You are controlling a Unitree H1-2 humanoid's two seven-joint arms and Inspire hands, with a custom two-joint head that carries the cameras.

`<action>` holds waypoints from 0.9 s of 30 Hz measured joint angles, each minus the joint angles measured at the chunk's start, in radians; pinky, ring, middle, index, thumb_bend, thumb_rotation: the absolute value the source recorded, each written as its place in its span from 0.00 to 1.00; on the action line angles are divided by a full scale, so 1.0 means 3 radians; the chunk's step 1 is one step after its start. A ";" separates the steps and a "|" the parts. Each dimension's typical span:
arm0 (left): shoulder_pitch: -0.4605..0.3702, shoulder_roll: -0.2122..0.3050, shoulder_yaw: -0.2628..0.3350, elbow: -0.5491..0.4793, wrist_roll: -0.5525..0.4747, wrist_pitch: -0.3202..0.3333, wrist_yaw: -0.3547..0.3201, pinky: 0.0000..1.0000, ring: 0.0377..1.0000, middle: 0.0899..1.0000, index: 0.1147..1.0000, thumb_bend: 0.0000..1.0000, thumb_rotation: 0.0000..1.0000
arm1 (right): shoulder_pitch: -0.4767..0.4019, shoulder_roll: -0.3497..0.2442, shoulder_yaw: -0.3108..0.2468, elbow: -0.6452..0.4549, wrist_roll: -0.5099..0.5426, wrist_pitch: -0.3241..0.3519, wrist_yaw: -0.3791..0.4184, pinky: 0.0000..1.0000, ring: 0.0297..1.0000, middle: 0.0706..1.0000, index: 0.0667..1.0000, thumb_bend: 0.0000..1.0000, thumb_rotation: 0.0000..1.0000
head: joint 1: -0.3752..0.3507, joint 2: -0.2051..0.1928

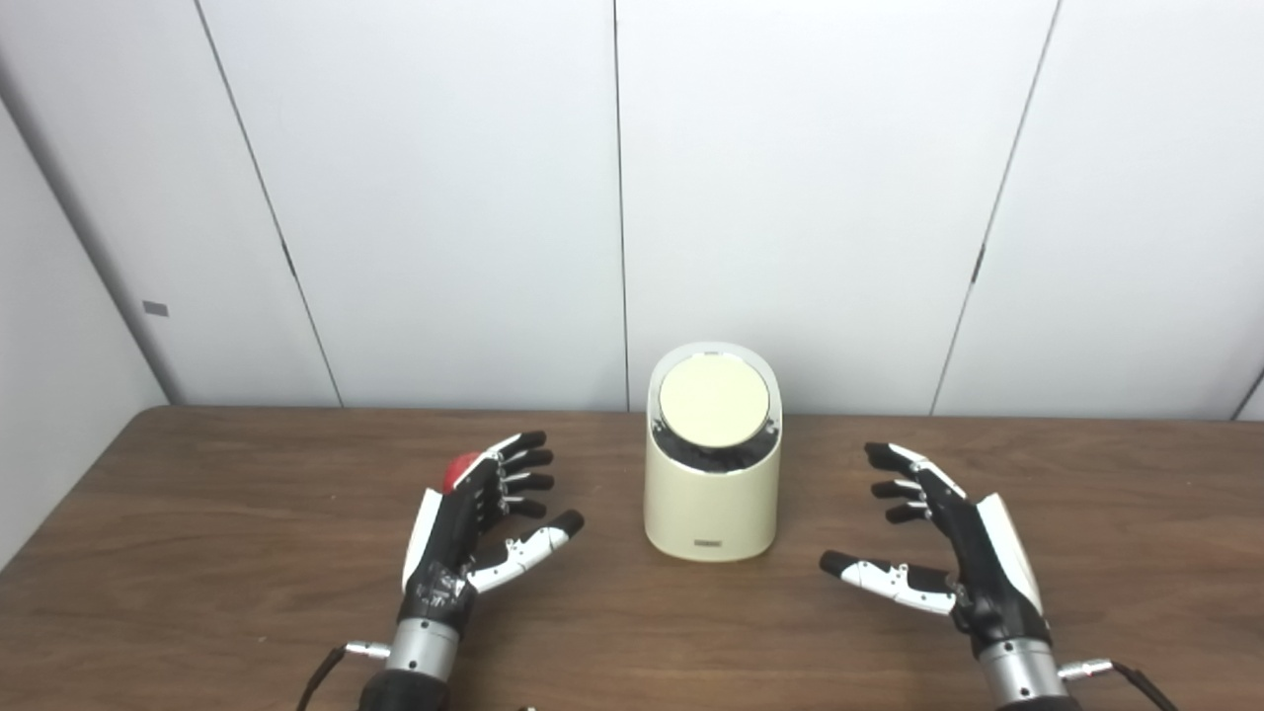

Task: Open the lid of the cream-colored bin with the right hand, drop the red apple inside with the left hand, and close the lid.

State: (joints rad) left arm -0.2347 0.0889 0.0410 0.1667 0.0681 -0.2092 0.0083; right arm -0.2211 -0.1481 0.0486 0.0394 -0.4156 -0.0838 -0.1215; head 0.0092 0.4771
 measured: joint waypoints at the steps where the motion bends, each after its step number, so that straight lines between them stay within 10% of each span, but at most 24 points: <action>1: 0.0000 0.0000 0.0000 0.0000 0.0000 0.0000 0.0000 0.60 0.70 0.75 0.79 0.75 0.19 | 0.0000 0.0001 0.0000 0.0000 0.0000 0.0000 0.0000 0.62 0.72 0.79 0.78 0.70 0.31 | 0.0000 0.0000; 27: -0.0005 -0.0005 0.0006 0.0042 -0.0006 -0.0015 -0.0006 0.61 0.70 0.75 0.79 0.75 0.19 | -0.0281 0.0157 0.0108 0.0107 -0.0008 -0.0023 -0.0073 0.62 0.73 0.80 0.81 0.68 0.30 | 0.0036 -0.0066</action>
State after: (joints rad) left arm -0.2362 0.0874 0.0427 0.1791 0.0662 -0.2136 0.0063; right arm -0.3056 -0.1009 0.0809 0.0715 -0.4179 -0.0908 -0.1435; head 0.0199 0.4571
